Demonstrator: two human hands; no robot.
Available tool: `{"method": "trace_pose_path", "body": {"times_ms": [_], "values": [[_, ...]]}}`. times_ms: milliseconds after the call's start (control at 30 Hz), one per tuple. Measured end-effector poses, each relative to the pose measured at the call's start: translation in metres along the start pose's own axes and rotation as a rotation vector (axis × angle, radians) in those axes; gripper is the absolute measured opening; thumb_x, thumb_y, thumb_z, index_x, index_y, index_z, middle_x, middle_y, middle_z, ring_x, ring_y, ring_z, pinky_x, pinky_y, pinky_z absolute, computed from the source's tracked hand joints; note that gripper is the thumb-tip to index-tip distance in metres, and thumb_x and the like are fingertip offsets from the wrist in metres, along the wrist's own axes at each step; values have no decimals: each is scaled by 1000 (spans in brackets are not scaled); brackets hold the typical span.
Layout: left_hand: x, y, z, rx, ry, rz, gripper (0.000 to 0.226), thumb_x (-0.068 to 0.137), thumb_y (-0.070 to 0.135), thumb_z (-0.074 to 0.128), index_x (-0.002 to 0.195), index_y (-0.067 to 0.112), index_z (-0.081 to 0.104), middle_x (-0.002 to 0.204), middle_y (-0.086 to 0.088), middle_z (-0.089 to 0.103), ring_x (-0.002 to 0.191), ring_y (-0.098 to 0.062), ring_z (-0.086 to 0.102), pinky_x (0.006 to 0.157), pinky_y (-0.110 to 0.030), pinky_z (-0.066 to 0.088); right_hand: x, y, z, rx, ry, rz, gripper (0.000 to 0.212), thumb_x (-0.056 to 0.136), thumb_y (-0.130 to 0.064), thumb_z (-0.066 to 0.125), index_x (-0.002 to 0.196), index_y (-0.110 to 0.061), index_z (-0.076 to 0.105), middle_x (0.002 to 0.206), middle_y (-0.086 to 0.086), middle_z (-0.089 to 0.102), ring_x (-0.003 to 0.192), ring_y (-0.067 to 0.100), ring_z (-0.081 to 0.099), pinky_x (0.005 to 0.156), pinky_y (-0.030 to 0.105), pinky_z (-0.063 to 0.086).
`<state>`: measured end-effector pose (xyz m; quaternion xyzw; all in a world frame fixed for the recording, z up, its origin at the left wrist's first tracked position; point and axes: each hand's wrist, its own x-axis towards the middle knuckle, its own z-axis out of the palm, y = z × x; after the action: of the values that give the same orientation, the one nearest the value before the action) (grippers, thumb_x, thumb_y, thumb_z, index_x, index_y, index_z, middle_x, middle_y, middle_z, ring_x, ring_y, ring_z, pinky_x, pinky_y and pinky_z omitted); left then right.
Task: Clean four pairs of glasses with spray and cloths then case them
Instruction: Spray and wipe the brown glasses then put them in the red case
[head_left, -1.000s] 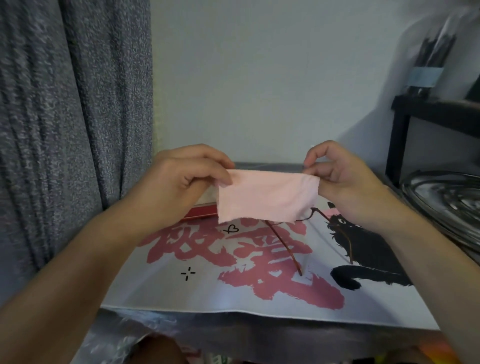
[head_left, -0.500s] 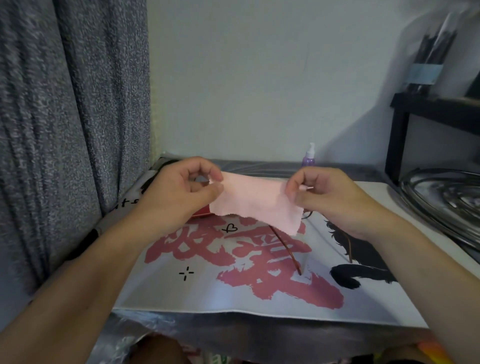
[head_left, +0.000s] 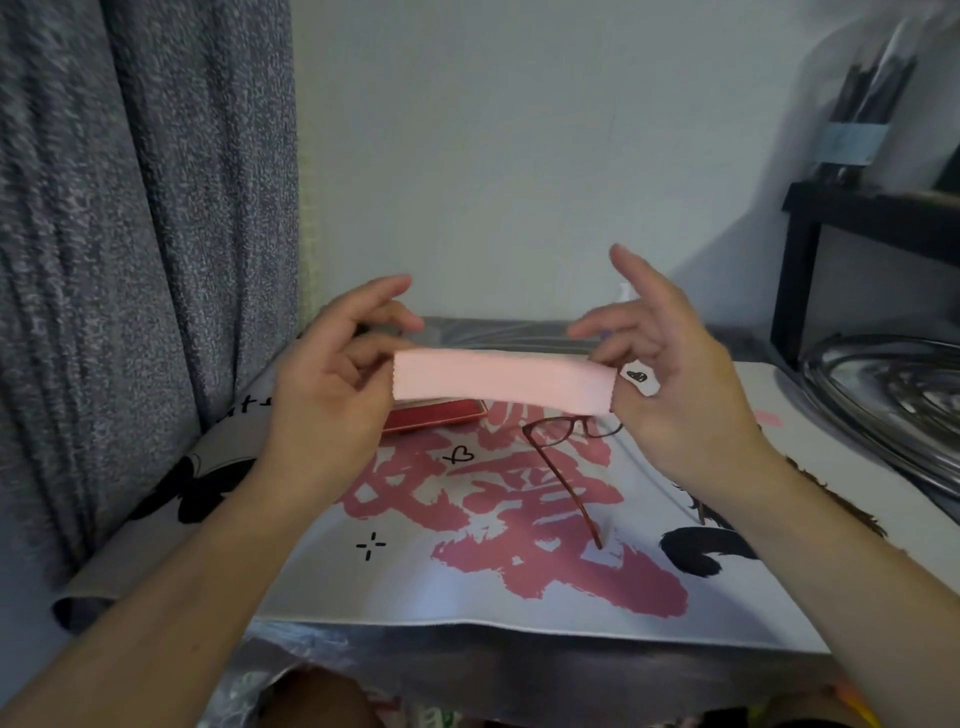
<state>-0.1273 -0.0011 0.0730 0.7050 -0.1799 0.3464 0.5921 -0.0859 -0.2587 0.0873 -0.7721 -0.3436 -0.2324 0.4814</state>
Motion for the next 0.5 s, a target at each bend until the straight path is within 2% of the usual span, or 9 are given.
{"method": "trace_pose_path", "body": {"times_ms": [33,100,167,233,267,333,433,500], "values": [[1,-1,0,33,-5,9,61,87,-26,57,120,25,65,110,0,65,93,-13,70,86,-29,58,0,1,1,-33,22,-7,85,80,18,68,134,-44,49,112,-15,66,94,15,69,93,31,53],[2,-1,-1,116,-24,34,49,87,-24,58,106,20,71,111,0,67,99,-11,69,92,-26,55,1,3,4,-14,44,35,58,78,21,66,106,-30,68,114,-13,67,94,15,70,89,46,57],[5,2,-1,93,-28,-52,40,90,-18,58,96,19,73,102,5,75,98,-9,70,90,-25,57,4,2,2,166,-12,202,35,86,18,62,91,-16,67,106,-6,74,89,24,72,77,61,57],[7,2,-4,5,-50,-196,34,95,-11,57,92,20,71,92,2,77,84,-17,75,77,-27,61,6,4,1,330,-100,341,19,95,13,55,96,-6,55,87,7,76,71,33,72,65,64,47],[8,2,-6,-45,-75,-255,32,96,-9,56,91,19,70,88,-3,77,74,-24,75,70,-31,62,8,5,1,356,-138,365,17,98,11,51,99,-6,50,79,9,75,62,32,70,63,64,43],[9,3,-9,-138,-125,-342,29,94,-7,58,89,19,71,84,-12,75,63,-32,72,63,-36,63,9,7,3,369,-184,380,20,101,9,47,101,-12,48,77,7,74,55,26,68,65,63,37],[10,3,-16,-250,-190,-454,21,88,-1,59,86,14,74,87,-19,74,65,-30,71,66,-33,63,12,14,5,415,-225,405,29,102,8,45,95,-17,57,79,6,71,56,25,66,67,78,36],[10,1,-21,-246,-231,-480,27,88,-2,58,82,15,77,87,-23,73,68,-28,72,71,-31,63,16,20,6,427,-269,407,35,101,7,45,90,-20,64,79,7,70,60,30,64,61,75,34]]}}
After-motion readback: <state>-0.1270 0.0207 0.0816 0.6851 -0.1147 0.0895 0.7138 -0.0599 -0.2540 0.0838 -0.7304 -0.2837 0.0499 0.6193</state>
